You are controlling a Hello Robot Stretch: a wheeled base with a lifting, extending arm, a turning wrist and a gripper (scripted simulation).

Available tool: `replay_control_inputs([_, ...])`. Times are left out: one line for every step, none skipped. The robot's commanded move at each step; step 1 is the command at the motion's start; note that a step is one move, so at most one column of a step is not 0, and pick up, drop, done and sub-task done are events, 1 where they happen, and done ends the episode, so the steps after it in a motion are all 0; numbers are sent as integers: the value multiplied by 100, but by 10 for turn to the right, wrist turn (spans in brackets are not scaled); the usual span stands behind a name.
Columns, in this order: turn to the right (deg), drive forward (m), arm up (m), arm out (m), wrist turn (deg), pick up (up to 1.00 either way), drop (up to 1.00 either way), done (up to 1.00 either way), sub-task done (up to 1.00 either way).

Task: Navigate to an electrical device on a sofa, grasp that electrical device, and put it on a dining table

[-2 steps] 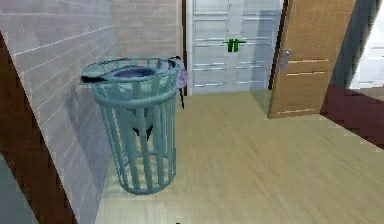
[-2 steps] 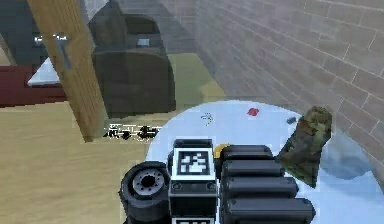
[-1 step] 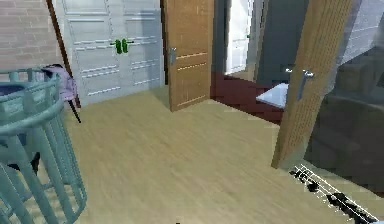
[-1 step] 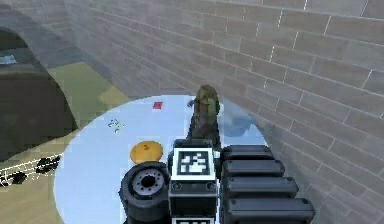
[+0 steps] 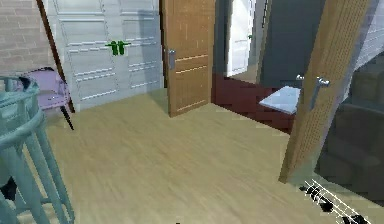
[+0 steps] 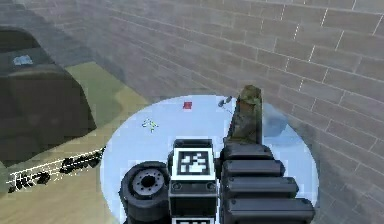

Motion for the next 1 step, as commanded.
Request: replay_control_inputs([-210,0,0,0,0,0,0,0,0])
